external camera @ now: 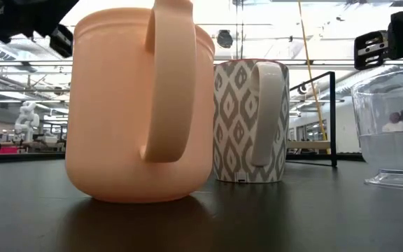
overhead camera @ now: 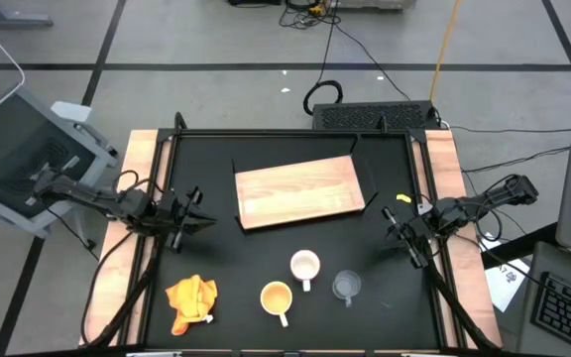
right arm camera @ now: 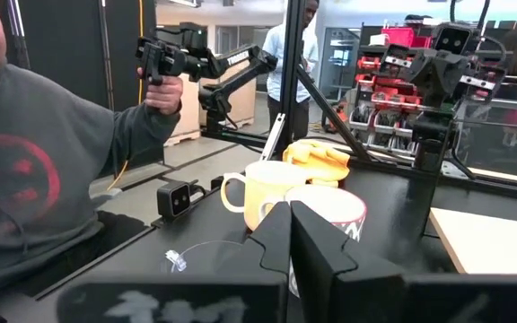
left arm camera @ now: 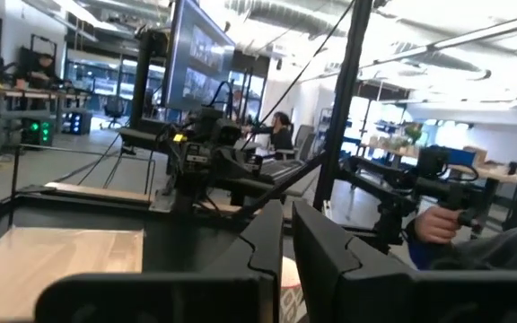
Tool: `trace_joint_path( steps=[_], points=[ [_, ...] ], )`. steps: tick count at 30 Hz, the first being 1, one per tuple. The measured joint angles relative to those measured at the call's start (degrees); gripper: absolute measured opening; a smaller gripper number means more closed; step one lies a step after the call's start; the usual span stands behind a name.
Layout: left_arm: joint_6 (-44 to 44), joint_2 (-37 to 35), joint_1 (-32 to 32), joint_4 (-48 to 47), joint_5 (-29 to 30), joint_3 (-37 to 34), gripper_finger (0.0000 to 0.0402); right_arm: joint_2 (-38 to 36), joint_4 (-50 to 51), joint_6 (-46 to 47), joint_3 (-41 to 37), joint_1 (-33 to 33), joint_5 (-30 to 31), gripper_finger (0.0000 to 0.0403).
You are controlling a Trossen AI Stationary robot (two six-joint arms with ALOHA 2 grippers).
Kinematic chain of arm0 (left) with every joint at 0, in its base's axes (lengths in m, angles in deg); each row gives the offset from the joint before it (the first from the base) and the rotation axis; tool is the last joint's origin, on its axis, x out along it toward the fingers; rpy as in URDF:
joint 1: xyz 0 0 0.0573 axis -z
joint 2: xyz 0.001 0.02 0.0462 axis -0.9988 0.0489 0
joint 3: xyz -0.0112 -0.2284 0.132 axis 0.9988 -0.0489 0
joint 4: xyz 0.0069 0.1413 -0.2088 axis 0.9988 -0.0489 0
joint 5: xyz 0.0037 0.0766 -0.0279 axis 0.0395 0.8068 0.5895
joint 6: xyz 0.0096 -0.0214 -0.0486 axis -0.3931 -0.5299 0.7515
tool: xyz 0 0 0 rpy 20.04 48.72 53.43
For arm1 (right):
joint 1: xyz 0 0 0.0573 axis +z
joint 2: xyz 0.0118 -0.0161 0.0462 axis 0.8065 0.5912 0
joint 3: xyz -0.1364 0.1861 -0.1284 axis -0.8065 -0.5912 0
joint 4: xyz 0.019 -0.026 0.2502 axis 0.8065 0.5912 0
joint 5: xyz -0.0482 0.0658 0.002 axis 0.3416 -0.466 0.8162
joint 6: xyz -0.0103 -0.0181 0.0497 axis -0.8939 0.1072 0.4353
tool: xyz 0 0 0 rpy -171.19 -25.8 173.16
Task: Stack small to large cups/mugs on shelf
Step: Put the gray patterned mug on the shelf
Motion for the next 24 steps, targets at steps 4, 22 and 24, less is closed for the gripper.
trace_joint_path(
  steps=[4,22,24],
  points=[
    [-0.97,6.5,0.0,-0.06,0.57,5.23,0.003,0.11,0.02,-0.07,0.01,0.01,0.0,0.0],
    [-1.75,35.96,0.0,-0.59,-0.77,26.7,0.003,0.11,0.02,-0.39,0.0,0.02,0.0,0.0],
    [-1.33,38.03,0.0,-0.65,-0.77,28.02,0.003,0.11,0.02,-0.39,0.0,0.01,0.0,0.0]
  ],
)
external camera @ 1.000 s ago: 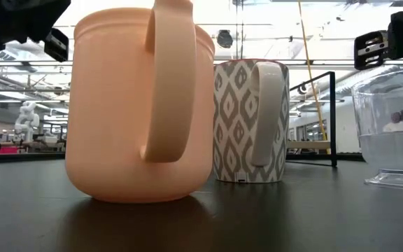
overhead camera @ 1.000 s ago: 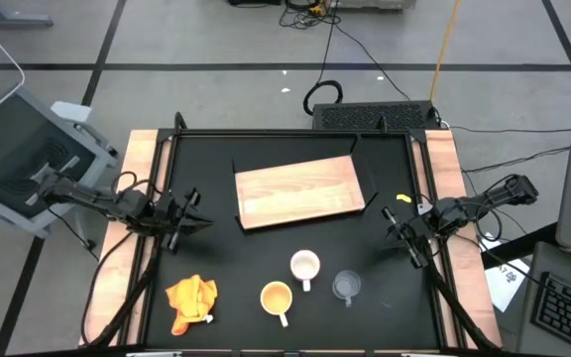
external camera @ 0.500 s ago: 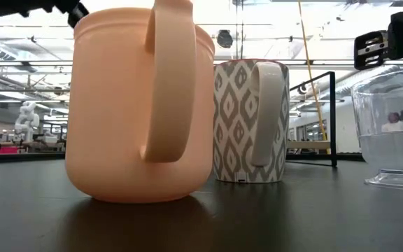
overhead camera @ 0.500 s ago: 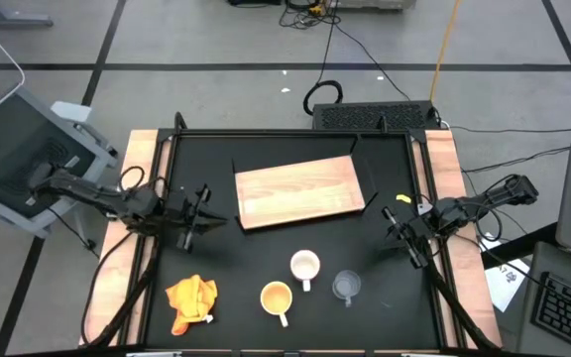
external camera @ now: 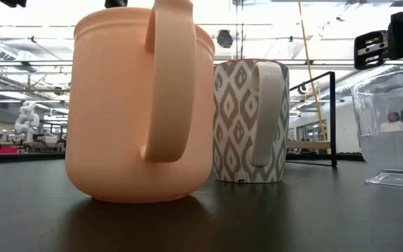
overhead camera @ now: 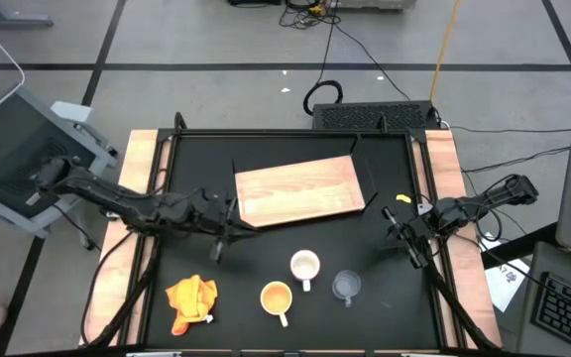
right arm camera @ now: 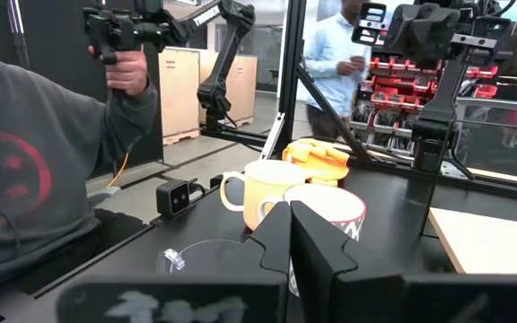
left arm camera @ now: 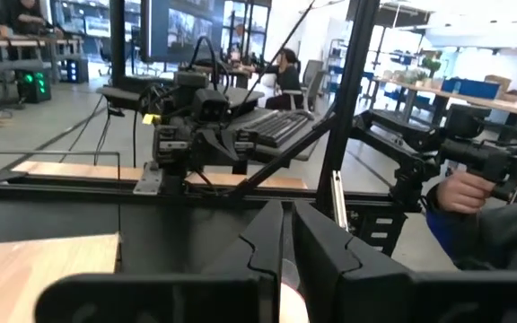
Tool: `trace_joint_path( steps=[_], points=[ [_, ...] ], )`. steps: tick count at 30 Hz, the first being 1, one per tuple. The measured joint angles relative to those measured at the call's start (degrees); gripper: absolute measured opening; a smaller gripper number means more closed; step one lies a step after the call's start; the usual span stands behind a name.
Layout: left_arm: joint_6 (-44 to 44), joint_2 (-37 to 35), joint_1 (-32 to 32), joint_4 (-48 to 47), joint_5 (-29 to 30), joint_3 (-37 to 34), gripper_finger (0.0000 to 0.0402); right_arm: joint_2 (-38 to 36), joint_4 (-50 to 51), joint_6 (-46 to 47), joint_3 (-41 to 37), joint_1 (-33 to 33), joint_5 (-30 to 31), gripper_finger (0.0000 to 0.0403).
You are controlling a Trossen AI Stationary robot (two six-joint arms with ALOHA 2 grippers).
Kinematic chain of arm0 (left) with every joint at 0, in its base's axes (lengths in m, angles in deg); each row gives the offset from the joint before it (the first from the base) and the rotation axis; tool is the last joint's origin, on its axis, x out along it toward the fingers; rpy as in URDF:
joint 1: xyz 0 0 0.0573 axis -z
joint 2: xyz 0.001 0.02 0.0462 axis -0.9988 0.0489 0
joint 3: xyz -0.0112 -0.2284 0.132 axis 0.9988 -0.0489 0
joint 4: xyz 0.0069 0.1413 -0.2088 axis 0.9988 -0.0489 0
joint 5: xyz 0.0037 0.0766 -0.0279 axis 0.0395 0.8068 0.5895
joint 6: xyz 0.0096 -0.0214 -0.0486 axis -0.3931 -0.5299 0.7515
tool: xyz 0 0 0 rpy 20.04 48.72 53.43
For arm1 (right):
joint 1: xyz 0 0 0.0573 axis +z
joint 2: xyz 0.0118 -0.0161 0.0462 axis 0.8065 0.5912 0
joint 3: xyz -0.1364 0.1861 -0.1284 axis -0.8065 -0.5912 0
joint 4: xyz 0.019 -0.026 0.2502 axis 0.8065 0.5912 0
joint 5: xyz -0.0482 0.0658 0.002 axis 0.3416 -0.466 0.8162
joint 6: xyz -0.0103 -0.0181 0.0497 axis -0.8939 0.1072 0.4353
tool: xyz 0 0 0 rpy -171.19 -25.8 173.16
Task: Stack small to large cups/mugs on shelf
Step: Put the gray patterned mug on the shelf
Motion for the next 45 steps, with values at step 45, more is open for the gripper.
trace_joint_path(
  steps=[45],
  points=[
    [0.29,39.13,-6.69,-43.13,-12.15,53.6,0.0029,0.02,0.56,0.01,0.0,0.01,0.04,0.0]
  ],
)
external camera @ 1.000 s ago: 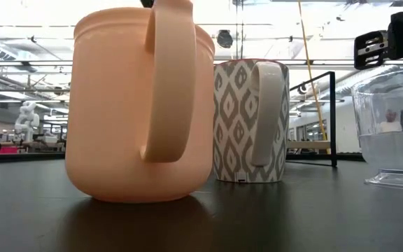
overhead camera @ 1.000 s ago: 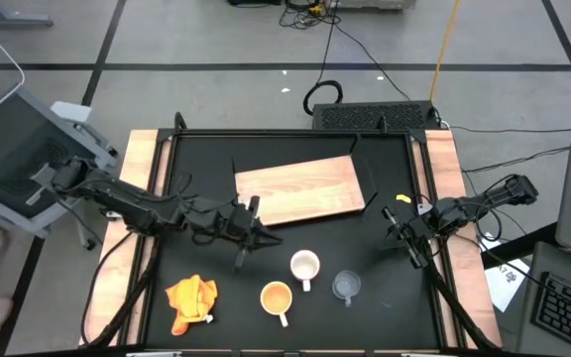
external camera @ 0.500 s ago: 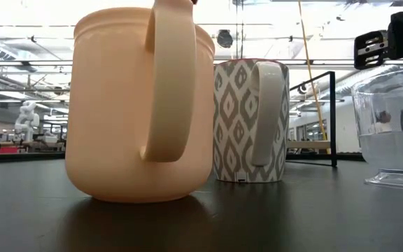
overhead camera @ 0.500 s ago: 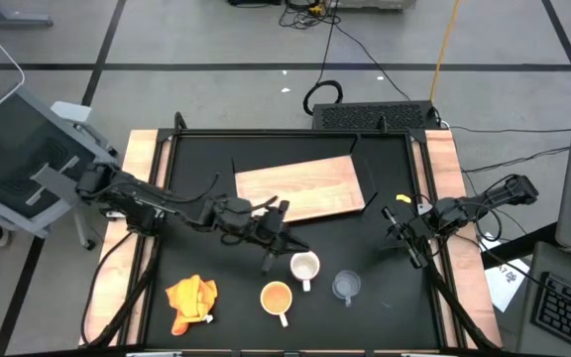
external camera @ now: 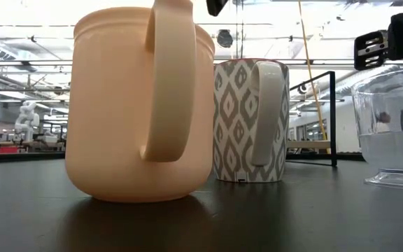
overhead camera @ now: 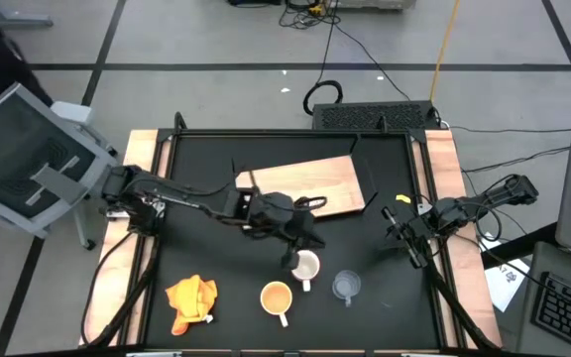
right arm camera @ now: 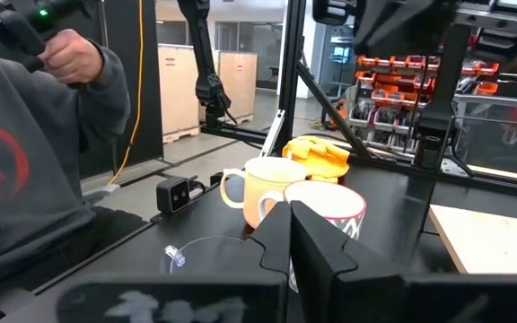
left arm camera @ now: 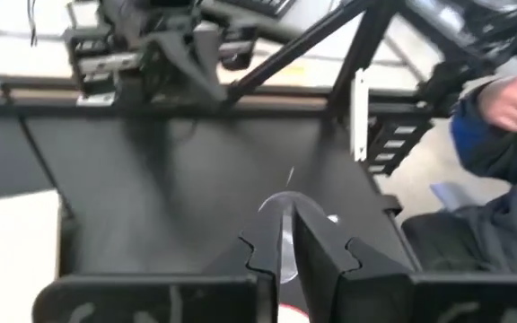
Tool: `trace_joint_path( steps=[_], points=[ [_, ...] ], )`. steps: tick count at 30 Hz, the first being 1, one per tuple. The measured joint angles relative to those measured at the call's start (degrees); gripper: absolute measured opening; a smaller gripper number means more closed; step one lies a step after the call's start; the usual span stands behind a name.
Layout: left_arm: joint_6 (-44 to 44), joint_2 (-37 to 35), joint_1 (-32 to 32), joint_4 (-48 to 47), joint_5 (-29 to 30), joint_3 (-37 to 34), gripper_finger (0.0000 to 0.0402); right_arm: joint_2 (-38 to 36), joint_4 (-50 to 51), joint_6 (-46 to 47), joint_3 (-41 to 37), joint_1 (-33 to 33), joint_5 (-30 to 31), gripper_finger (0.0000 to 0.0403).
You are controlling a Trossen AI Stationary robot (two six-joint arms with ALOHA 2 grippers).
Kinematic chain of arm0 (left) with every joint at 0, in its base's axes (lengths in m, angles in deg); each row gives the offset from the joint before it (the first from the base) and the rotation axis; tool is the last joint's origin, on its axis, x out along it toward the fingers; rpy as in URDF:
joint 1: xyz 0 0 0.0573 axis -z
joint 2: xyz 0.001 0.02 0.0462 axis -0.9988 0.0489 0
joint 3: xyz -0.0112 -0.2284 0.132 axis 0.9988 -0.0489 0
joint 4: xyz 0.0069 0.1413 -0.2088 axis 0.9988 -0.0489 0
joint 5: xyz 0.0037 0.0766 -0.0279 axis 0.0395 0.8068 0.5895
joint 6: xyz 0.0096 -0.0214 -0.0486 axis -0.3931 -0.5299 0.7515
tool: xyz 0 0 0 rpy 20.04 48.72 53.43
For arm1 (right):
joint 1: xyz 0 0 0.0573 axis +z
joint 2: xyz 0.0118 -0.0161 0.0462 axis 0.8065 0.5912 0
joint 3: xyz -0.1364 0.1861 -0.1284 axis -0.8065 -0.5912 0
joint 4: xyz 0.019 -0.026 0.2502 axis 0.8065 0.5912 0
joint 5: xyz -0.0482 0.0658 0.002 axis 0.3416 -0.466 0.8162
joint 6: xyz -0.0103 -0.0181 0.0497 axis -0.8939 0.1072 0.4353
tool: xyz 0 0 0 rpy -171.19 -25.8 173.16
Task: Stack small to large cups/mugs on shelf
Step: Put the gray patterned mug on the shelf
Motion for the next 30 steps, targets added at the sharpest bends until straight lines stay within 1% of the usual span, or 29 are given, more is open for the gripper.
trace_joint_path(
  steps=[4,12,15,18,23,27,30],
  points=[
    [0.61,3.18,-1.41,-9.47,-0.96,5.71,0.0006,0.0,1.07,-0.2,0.0,-0.01,0.02,0.0],
    [1.08,7.71,-3.52,-22.31,-1.48,12.72,0.0003,0.16,3.17,-1.52,0.0,-0.01,0.04,0.0],
    [2.38,8.92,-4.11,-26.18,-2.55,13.75,0.0002,0.35,3.37,-1.52,0.02,-0.01,0.15,0.0],
    [3.64,9.38,-4.41,-28.26,-4.37,13.93,0.0003,0.37,3.33,-1.54,0.0,-0.01,0.22,0.0],
    [5.38,9.31,-3.92,-29.57,-4.51,13.7,0.0004,0.37,3.35,-2.79,0.01,-0.01,0.24,0.0],
    [3.84,9.31,-3.01,-30.0,-4.7,13.69,0.0023,0.37,3.33,-2.81,0.02,-0.01,0.24,0.0],
    [3.71,9.31,-2.42,-30.09,-4.67,13.67,0.0046,0.37,3.32,-2.81,0.02,-0.01,0.26,0.0]
  ],
)
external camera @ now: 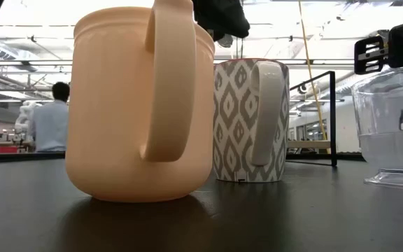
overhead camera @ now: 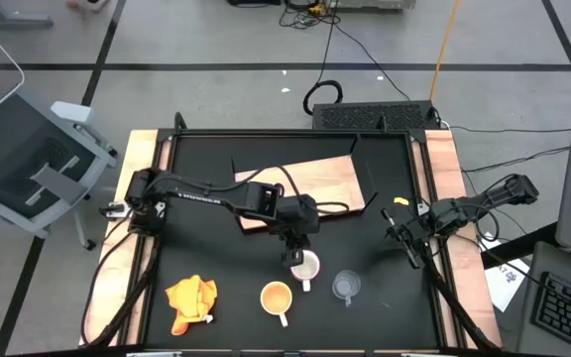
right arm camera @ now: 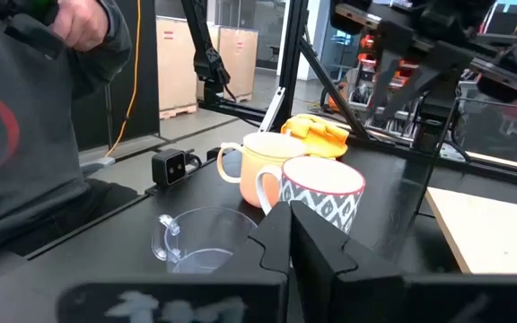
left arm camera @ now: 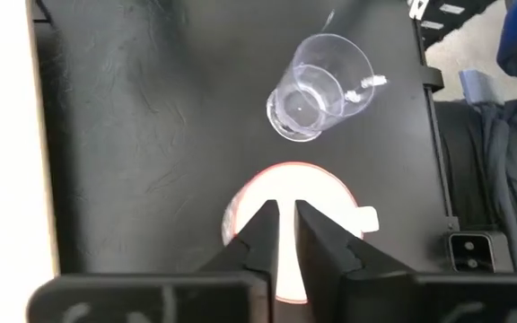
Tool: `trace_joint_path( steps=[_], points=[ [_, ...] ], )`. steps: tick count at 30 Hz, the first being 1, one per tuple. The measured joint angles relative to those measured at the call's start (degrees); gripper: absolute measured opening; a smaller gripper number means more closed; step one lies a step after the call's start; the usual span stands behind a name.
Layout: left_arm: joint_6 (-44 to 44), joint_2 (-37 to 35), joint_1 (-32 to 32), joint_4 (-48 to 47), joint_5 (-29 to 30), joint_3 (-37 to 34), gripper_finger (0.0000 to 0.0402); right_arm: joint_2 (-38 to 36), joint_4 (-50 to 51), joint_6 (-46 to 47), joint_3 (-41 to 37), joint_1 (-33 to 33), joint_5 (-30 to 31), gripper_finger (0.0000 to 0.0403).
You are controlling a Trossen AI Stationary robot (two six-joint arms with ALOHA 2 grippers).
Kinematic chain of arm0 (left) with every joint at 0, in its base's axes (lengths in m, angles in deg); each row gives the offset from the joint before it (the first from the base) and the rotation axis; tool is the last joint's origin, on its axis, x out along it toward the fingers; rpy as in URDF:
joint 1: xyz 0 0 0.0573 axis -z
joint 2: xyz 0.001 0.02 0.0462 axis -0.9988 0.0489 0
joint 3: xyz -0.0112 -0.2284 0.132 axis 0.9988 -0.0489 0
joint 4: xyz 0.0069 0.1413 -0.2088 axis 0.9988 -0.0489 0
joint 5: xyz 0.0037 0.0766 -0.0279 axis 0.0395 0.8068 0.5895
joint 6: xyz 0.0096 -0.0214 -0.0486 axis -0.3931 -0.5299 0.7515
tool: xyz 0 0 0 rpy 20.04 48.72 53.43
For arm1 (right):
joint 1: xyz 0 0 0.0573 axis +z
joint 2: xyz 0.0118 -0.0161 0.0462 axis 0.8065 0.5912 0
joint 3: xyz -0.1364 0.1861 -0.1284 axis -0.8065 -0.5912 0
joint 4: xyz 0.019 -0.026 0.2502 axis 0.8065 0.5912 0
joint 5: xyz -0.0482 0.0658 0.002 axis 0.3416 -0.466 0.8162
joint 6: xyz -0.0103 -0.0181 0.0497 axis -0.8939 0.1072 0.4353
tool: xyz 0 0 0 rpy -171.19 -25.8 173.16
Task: Stack small to large cups/mugs on shelf
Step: Put the gray patterned mug on the shelf
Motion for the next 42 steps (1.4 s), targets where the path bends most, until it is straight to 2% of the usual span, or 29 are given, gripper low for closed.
trace_joint_path(
  steps=[11,14,19,31,42],
  points=[
    [1.79,1.89,0.39,-0.83,-0.29,-0.07,0.0168,0.0,0.01,0.0,0.0,0.0,0.0,0.0],
    [1.93,3.05,0.39,-1.81,-2.67,-0.07,0.0195,0.0,-0.01,0.0,0.0,0.02,-0.02,0.0],
    [2.55,3.57,0.37,-1.87,-2.85,-0.13,0.0229,0.02,0.0,0.0,-0.01,0.0,0.0,0.0],
    [0.27,3.69,-2.19,-1.89,-2.31,-0.13,0.0241,0.0,-0.01,-0.02,0.0,0.0,0.0,0.0],
    [-0.81,6.38,-1.6,-0.19,-1.08,-0.11,0.0241,0.06,0.01,-0.02,-0.01,0.01,-0.02,0.0]
  ],
)
